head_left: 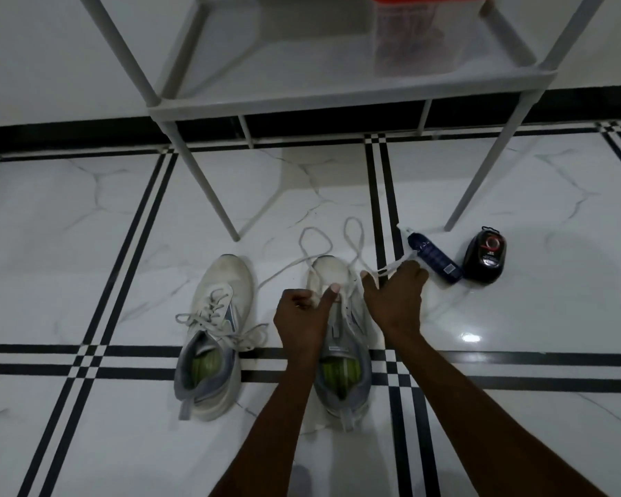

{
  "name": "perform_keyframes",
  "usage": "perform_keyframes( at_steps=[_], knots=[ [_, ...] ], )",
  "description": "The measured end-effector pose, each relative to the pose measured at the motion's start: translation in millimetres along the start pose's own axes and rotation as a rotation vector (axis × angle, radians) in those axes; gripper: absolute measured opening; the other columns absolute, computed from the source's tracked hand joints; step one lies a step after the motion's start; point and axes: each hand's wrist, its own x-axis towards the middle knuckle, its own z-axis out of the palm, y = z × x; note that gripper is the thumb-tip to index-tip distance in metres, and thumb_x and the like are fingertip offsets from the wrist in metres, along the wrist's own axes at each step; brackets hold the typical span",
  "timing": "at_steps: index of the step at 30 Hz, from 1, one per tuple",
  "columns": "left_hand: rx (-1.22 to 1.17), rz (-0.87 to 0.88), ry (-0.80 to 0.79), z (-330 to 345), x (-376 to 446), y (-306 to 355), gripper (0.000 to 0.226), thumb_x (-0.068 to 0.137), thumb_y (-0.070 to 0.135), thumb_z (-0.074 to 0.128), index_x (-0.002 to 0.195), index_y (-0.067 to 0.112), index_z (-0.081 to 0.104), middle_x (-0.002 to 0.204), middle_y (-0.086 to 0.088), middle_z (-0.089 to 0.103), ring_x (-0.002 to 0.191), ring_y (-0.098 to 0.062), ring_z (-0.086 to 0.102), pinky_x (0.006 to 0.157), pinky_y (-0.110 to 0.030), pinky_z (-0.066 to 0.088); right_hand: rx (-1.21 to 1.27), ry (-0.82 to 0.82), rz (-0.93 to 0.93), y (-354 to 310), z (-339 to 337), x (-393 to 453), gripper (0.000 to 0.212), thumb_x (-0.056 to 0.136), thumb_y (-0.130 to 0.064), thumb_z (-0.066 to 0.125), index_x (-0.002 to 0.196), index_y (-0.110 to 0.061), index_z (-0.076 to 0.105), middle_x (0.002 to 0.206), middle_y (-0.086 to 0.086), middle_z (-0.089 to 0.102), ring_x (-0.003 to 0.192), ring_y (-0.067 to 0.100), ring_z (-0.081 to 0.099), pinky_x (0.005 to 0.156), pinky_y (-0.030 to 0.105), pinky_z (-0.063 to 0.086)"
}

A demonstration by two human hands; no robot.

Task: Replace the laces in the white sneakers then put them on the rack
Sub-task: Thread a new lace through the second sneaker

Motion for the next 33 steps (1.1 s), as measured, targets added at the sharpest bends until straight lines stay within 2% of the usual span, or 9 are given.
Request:
perform_keyframes(
  at_steps=[3, 5, 7, 10, 14, 18, 24, 29, 33],
  knots=[
    [0.096, 0.136, -0.026, 0.1, 5.3, -4.6, 0.024, 0.082, 0.028, 0.084, 0.077, 0.012, 0.068, 0.07, 0.004, 0.068, 0.064, 0.001, 0.061, 0.063, -0.016, 0.047, -0.016, -0.156, -0.022, 1.7, 11.0, 10.2, 0.049, 0.088, -0.04, 0.072, 0.106, 0.005, 0.064, 0.102, 0.018, 0.068, 0.095, 0.023, 0.064, 0.084, 0.029, 0.047],
    [0.132, 0.193, -0.02, -2.4, 9.1, -6.1, 0.024, 0.085, 0.027, 0.081, 0.072, 0.013, 0.067, 0.065, 0.003, 0.068, 0.061, -0.002, 0.06, 0.058, -0.011, 0.042, 0.05, -0.361, 0.102, 1.7, 15.3, 22.0, 0.045, 0.088, -0.048, 0.069, 0.084, -0.004, 0.072, 0.08, 0.008, 0.07, 0.081, 0.019, 0.066, 0.077, 0.028, 0.048],
    [0.16, 0.208, -0.017, -4.4, 14.8, -12.0, 0.027, 0.088, 0.028, 0.078, 0.074, 0.009, 0.066, 0.064, 0.001, 0.066, 0.061, -0.008, 0.06, 0.056, -0.01, 0.04, 0.22, -0.456, 0.235, 1.3, 16.1, 28.4, 0.032, 0.086, -0.043, 0.074, 0.078, -0.013, 0.069, 0.072, 0.003, 0.066, 0.07, 0.016, 0.061, 0.071, 0.031, 0.052],
    [0.207, 0.181, 0.009, -5.4, 18.5, -17.7, 0.025, 0.098, 0.027, 0.065, 0.084, 0.006, 0.059, 0.071, -0.007, 0.067, 0.068, -0.021, 0.065, 0.06, -0.025, 0.045, 0.429, -0.486, 0.353, 4.3, 15.5, 32.8, 0.013, 0.087, -0.026, 0.077, 0.084, -0.016, 0.069, 0.074, 0.001, 0.064, 0.06, 0.009, 0.053, 0.051, 0.021, 0.044],
    [0.157, 0.103, 0.089, -2.8, 17.7, -12.7, 0.019, 0.106, 0.022, 0.049, 0.098, 0.005, 0.051, 0.074, 0.006, 0.06, 0.075, -0.021, 0.063, 0.07, -0.034, 0.05, 0.585, -0.524, 0.483, 2.9, 13.7, 25.5, 0.009, 0.089, -0.017, 0.074, 0.082, -0.013, 0.069, 0.066, 0.0, 0.06, 0.054, 0.008, 0.048, 0.048, 0.021, 0.042],
    [-0.012, 0.001, 0.04, -3.8, 19.7, -21.1, 0.024, 0.104, 0.033, 0.053, 0.095, 0.01, 0.056, 0.083, -0.007, 0.072, 0.079, -0.025, 0.072, 0.078, -0.045, 0.06, 0.513, -0.517, 0.446, 2.3, 14.3, 18.9, 0.023, 0.091, -0.024, 0.071, 0.073, -0.011, 0.064, 0.058, 0.001, 0.053, 0.049, 0.009, 0.046, 0.051, 0.024, 0.044],
    [-0.118, 0.026, -0.13, -8.2, 12.6, -22.7, 0.028, 0.082, 0.038, 0.083, 0.089, 0.012, 0.074, 0.082, -0.003, 0.076, 0.082, -0.017, 0.073, 0.082, -0.04, 0.06, 0.602, -0.502, 0.439, 3.0, 10.2, 12.4, 0.028, 0.091, -0.027, 0.072, 0.071, -0.011, 0.062, 0.06, 0.002, 0.053, 0.048, 0.008, 0.045, 0.051, 0.023, 0.044],
    [0.044, 0.125, -0.017, -6.7, 11.8, -23.3, 0.025, 0.098, 0.033, 0.065, 0.092, 0.009, 0.067, 0.083, -0.002, 0.074, 0.081, -0.016, 0.071, 0.08, -0.042, 0.058, 0.714, -0.51, 0.519, 3.9, 8.7, 10.1, 0.023, 0.092, -0.027, 0.071, 0.076, -0.011, 0.063, 0.058, -0.001, 0.053, 0.051, 0.008, 0.048, 0.055, 0.022, 0.045],
    [-0.047, 0.016, 0.039, -6.0, 15.5, -19.8, 0.023, 0.105, 0.036, 0.048, 0.095, 0.016, 0.051, 0.083, -0.008, 0.074, 0.075, -0.021, 0.074, 0.074, -0.044, 0.062, 0.731, -0.502, 0.509, 7.1, 10.3, 11.1, 0.022, 0.093, -0.027, 0.07, 0.079, -0.011, 0.062, 0.064, 0.002, 0.049, 0.055, 0.009, 0.047, 0.056, 0.021, 0.048]
  ],
)
